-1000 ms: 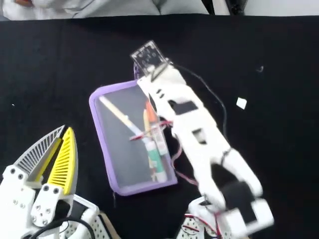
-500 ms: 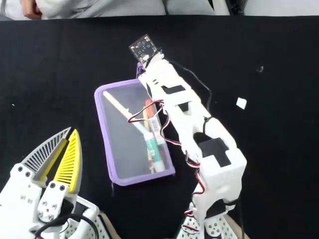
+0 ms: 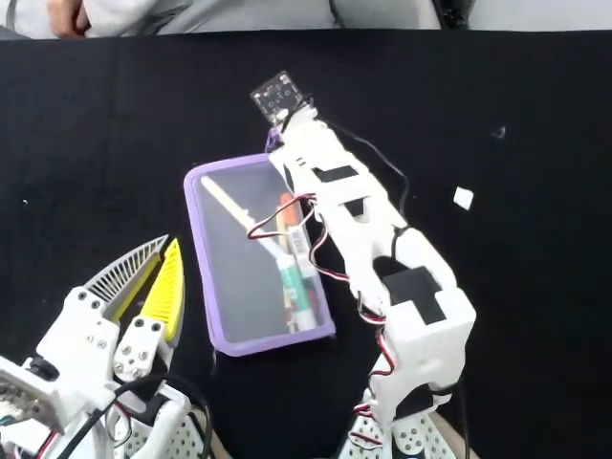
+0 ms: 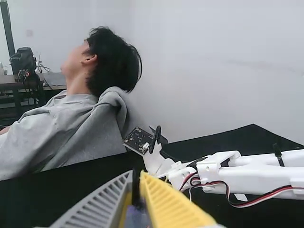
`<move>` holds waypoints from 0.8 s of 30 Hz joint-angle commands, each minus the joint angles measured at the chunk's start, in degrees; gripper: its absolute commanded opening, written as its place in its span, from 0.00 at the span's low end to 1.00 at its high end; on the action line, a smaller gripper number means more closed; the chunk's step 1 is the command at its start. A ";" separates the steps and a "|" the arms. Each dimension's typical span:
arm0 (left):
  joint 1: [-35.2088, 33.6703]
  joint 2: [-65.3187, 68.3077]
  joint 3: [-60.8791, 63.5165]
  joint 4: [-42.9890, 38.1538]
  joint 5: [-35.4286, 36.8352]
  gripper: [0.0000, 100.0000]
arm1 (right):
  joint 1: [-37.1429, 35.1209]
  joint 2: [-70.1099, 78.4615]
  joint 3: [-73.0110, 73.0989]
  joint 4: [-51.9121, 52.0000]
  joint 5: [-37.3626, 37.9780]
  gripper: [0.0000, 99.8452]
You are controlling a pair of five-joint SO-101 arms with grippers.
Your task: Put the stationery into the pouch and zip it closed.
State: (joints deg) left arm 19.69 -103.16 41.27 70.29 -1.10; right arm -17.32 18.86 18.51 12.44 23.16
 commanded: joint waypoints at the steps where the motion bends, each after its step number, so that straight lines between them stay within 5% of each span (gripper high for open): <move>1: -0.22 -1.05 0.48 0.35 -0.53 0.03 | 1.23 -5.85 -3.56 4.22 2.90 0.28; 11: -0.22 -1.32 3.38 0.44 -0.62 0.03 | 2.81 -10.42 -9.19 19.43 15.47 0.28; 24: -2.51 -1.32 5.76 -4.40 -0.62 0.03 | 4.57 -31.78 -11.30 31.56 11.69 0.28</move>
State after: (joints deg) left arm 19.69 -104.48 47.34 68.88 -1.10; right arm -13.27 -5.32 9.10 43.30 37.93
